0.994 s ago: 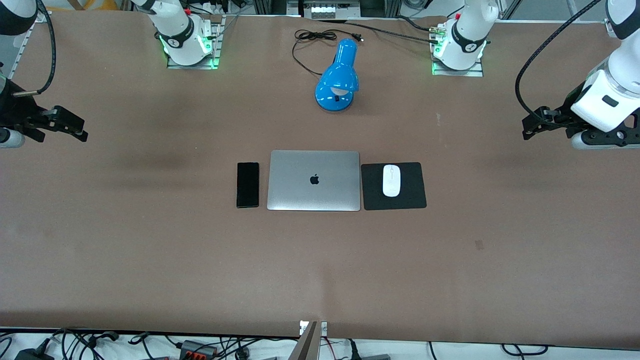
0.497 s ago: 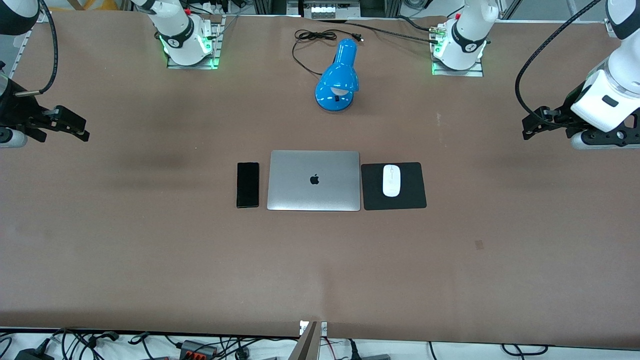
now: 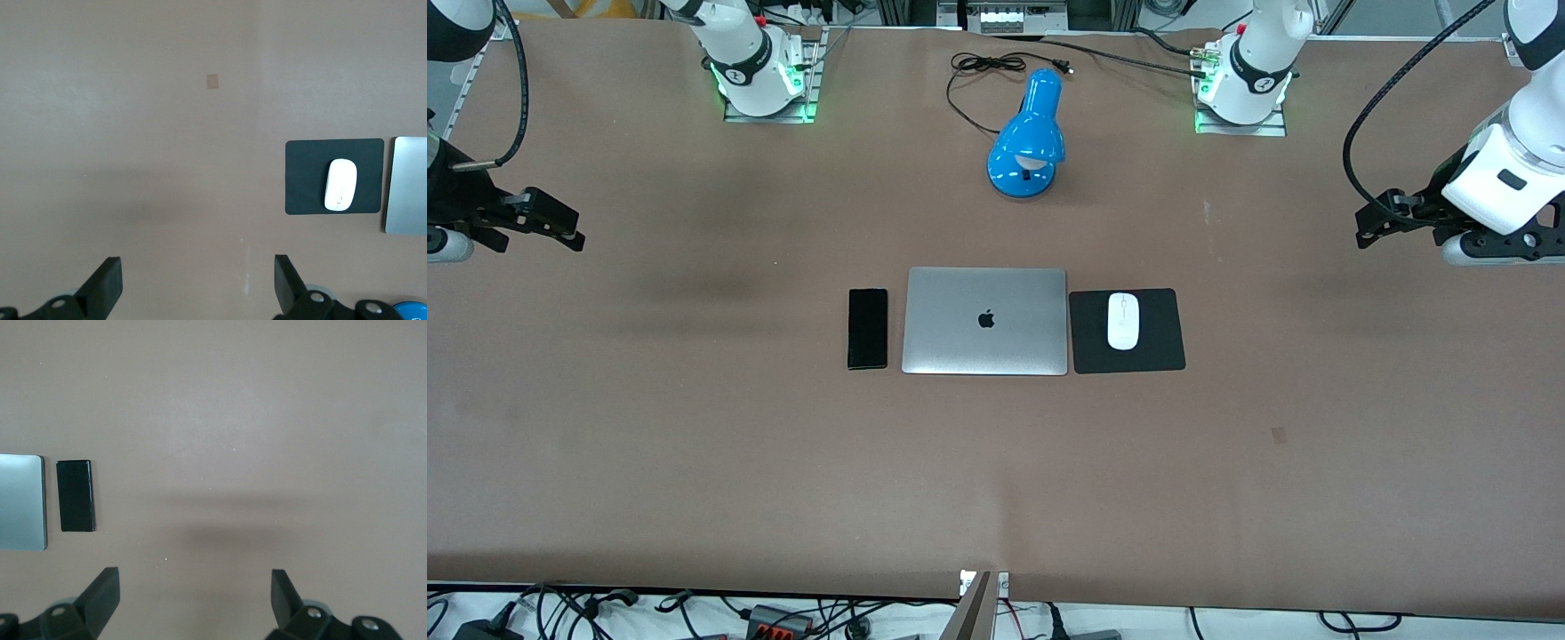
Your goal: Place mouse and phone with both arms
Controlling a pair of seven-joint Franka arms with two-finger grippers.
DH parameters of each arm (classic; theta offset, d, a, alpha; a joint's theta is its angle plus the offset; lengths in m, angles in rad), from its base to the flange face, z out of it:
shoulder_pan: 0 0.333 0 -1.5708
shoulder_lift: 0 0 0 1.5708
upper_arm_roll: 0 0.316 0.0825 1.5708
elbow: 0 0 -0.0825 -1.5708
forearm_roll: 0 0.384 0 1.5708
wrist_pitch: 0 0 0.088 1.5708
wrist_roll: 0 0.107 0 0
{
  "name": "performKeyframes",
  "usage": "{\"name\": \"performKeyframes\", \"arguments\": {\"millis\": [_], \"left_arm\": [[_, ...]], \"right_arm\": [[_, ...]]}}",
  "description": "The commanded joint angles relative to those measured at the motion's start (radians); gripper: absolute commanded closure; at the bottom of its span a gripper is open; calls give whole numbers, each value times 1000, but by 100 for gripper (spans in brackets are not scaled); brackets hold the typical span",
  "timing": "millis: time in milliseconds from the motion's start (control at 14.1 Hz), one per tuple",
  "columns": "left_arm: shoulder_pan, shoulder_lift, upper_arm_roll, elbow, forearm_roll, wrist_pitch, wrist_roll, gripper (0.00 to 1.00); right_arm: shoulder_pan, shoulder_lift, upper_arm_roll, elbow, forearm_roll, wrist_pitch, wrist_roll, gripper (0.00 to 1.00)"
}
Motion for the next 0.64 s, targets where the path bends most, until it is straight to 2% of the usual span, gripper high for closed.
{"name": "performKeyframes", "arguments": {"millis": [0,568], "left_arm": [[1,3,-5,19,6,-18,25,0],[2,6,-5,19,4,-18,68,0]], "right_arm": [[-9,-31,5,-25,-2,-5,-5,0],[-6,-37,7,-25,-2,-11,-5,0]]}}
